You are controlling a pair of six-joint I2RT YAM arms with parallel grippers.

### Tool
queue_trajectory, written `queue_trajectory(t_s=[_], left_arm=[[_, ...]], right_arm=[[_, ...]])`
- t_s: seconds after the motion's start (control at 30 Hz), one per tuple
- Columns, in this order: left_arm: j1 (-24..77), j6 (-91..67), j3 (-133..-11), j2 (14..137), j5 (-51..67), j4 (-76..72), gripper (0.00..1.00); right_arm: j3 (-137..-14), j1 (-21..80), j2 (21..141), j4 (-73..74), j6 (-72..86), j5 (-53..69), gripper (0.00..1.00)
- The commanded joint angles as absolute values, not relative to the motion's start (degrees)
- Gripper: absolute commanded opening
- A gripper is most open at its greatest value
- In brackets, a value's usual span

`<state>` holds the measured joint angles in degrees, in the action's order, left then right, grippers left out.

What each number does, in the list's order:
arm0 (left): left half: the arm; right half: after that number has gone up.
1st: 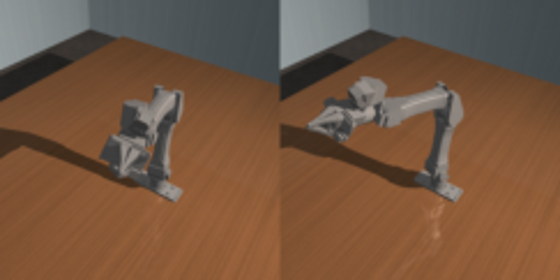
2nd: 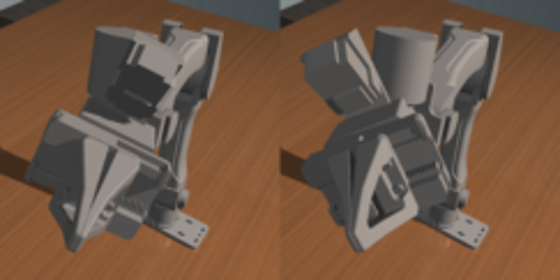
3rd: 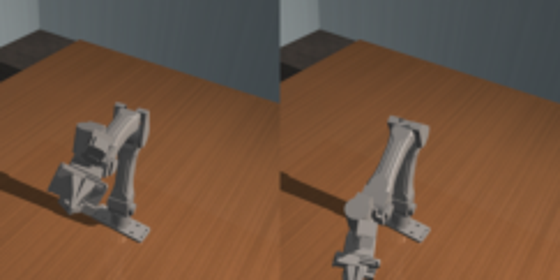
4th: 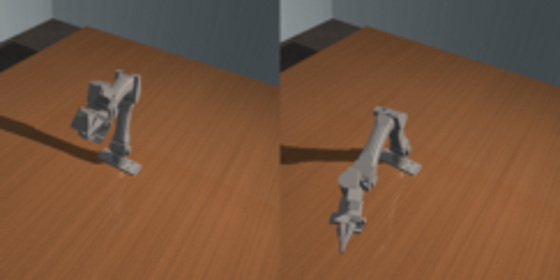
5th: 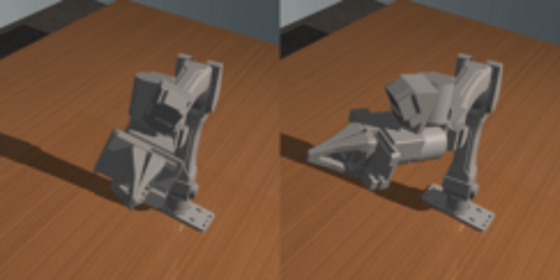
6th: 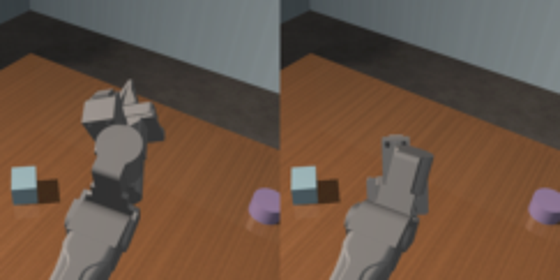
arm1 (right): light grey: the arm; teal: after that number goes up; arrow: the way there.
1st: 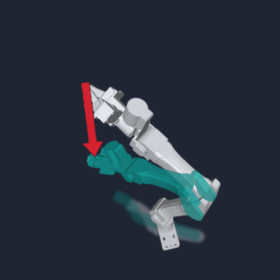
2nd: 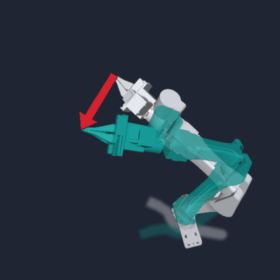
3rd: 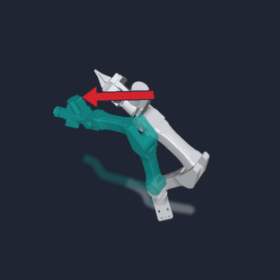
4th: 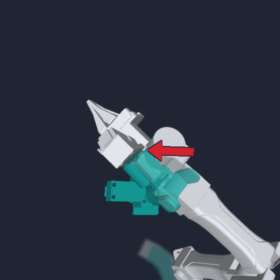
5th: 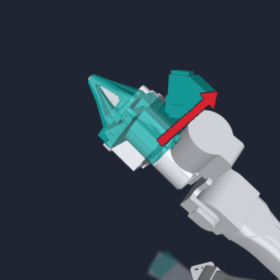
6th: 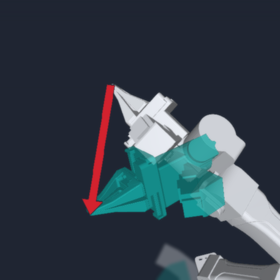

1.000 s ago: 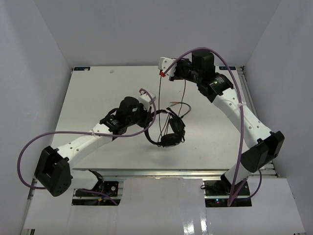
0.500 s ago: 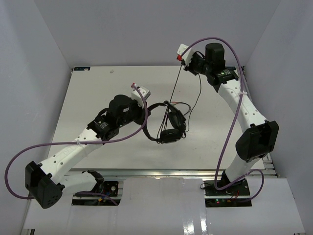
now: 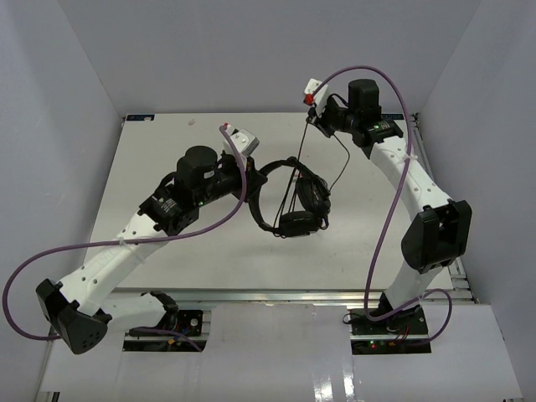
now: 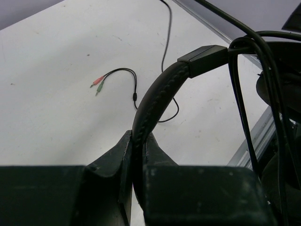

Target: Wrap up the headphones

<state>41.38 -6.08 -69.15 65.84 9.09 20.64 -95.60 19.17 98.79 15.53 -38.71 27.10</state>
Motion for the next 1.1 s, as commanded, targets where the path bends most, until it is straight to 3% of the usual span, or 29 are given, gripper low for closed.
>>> queue_trajectory(t_s=[0.0,0.4,0.63,0.87,1.07], left_arm=[[42.88,-8.34,-72.66,65.4,13.27,19.69,0.0],[43.02,-9.4,-82.13,66.73,12.72,21.61,0.0],[43.03,-9.38,-92.87,70.72,8.16,22.81,0.0],[42.98,-8.02,-103.91,75.81,3.24,26.19,0.0],[42.98,-10.64,-111.45,79.57,2.22,26.27,0.0]], right_arm=[[-100.01,18.72,101.91,14.14,-35.61,26.92,0.08],[-92.78,18.72,101.83,13.67,-30.25,31.7,0.08],[-83.31,18.17,97.53,8.12,-23.22,44.37,0.08],[-74.21,17.05,92.53,-10.13,-8.01,58.93,0.08],[-65.11,17.47,92.75,-38.39,17.18,67.78,0.09]])
